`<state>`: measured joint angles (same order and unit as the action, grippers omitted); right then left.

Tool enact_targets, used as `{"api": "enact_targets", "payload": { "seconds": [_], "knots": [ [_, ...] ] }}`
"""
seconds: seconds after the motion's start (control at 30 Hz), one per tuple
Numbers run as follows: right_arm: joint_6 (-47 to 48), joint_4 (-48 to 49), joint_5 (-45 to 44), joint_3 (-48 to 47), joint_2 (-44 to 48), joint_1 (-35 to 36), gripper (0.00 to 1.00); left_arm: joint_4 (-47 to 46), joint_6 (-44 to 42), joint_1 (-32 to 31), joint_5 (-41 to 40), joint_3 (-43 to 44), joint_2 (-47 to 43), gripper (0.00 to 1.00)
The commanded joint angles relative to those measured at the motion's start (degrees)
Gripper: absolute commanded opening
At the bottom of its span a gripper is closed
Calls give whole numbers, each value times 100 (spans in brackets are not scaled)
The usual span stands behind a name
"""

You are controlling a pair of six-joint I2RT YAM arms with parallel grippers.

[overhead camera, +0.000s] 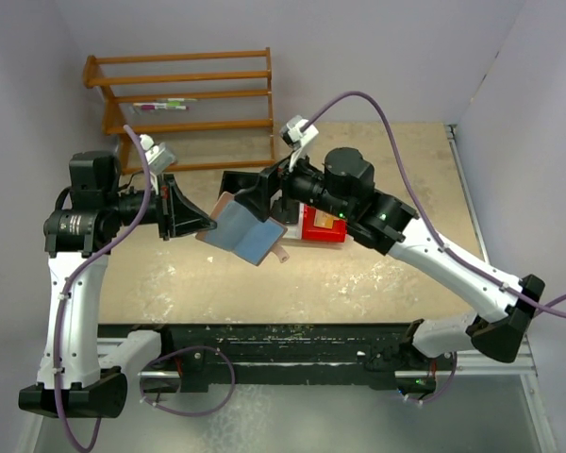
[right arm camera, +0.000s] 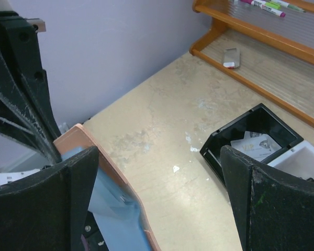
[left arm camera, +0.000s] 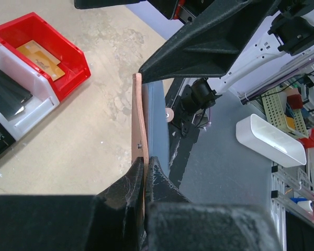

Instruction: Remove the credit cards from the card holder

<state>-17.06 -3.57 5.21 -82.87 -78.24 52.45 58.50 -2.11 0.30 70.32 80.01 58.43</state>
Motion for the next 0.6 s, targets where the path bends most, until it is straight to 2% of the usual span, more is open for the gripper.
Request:
{"api": "enact_targets", "payload": {
  "seconds": [0.0,0.37,0.47,0.57],
  "knots": [
    [127,185,375,242,411,37,100,-445,240,-14,402,279,-32,0],
    [-253,713,1316,421,799,37,100,-500,343,-8,409,289,-61,0],
    [-256,618,1195,356,726,37,99,-506,359,-14,457,301,-60,0],
    [-55,433,696,185,522,33,100,-519,383,-16,550,304,-53,0]
  ]
}}
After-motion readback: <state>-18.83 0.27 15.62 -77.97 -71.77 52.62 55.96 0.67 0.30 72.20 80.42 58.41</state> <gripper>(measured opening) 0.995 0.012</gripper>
